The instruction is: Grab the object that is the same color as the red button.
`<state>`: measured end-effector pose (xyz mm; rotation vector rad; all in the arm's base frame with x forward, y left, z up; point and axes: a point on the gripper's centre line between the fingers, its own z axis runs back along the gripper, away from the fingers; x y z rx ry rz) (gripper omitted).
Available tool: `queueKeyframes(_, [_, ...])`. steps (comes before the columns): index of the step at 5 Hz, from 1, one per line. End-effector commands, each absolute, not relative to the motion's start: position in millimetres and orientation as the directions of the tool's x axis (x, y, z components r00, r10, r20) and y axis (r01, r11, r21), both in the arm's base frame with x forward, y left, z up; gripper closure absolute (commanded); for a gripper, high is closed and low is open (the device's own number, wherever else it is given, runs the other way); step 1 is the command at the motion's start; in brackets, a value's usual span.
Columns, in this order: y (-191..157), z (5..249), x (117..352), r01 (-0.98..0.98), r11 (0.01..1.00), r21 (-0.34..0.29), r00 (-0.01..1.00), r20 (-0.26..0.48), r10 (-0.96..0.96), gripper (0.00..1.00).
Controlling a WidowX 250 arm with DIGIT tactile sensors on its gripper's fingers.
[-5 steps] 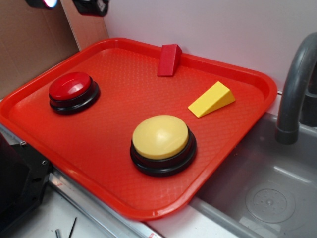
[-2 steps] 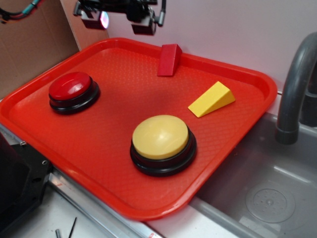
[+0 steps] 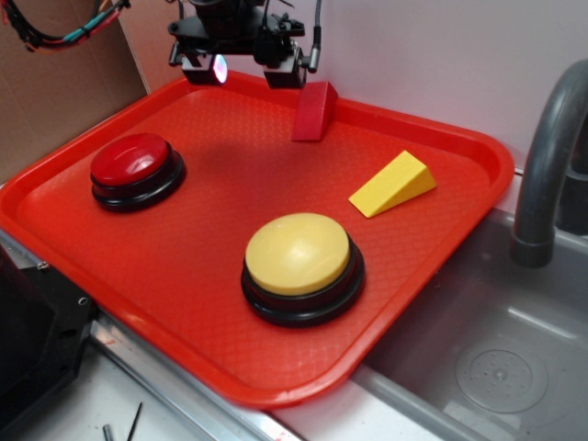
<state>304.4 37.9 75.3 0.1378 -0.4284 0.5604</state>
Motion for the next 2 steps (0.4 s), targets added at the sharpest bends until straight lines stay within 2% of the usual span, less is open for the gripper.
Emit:
queueKeyframes(1, [42.7,64.8,340.4,-0.355,0.917,-0.180,0.823,0.405,0.398,0.00])
queueKeyframes(2, [27.0,56.4,345.7,-0.319,0.936,-0.148,0.841,0.411,0.351,0.00])
